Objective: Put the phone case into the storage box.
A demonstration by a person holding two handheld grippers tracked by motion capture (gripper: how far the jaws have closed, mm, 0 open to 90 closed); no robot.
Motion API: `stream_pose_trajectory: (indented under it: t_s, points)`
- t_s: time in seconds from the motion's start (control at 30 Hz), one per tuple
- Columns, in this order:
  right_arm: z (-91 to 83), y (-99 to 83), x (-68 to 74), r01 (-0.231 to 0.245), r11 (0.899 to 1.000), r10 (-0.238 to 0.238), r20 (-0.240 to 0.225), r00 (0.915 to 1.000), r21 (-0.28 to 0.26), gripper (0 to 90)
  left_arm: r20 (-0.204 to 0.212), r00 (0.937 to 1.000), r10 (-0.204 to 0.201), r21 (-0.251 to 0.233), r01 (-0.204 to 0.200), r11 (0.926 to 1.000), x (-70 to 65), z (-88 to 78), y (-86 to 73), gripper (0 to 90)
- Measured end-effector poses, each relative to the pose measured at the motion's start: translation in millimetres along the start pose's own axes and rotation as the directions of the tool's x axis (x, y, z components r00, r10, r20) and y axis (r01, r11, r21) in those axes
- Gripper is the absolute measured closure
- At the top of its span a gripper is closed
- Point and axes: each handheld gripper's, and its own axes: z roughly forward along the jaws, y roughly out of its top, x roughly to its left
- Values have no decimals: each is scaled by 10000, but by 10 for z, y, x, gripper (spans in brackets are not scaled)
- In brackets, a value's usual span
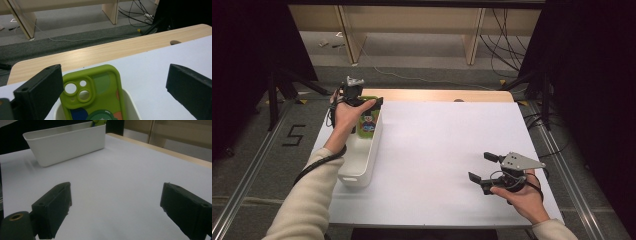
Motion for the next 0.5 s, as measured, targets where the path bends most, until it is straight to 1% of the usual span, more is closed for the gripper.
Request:
stream_pose_trajectory:
  t_s: [0.1, 0.27, 0.5]
  points:
    - [0, 0, 1, 9, 10000, -9, -6, 10000, 10, 112, 116, 9999, -15, -80, 16, 10000, -15, -59, -4, 8]
    - [0, 2, 1, 3, 10000, -3, 10, 10000, -1, 113, 464, 9989, -21, -333, 37, 9994, -47, -170, -4, 16]
    - [-2, 5, 4, 9, 10000, -9, 21, 10000, -2, 113, 641, 9979, -31, -395, 57, 9992, -67, -265, -49, 18]
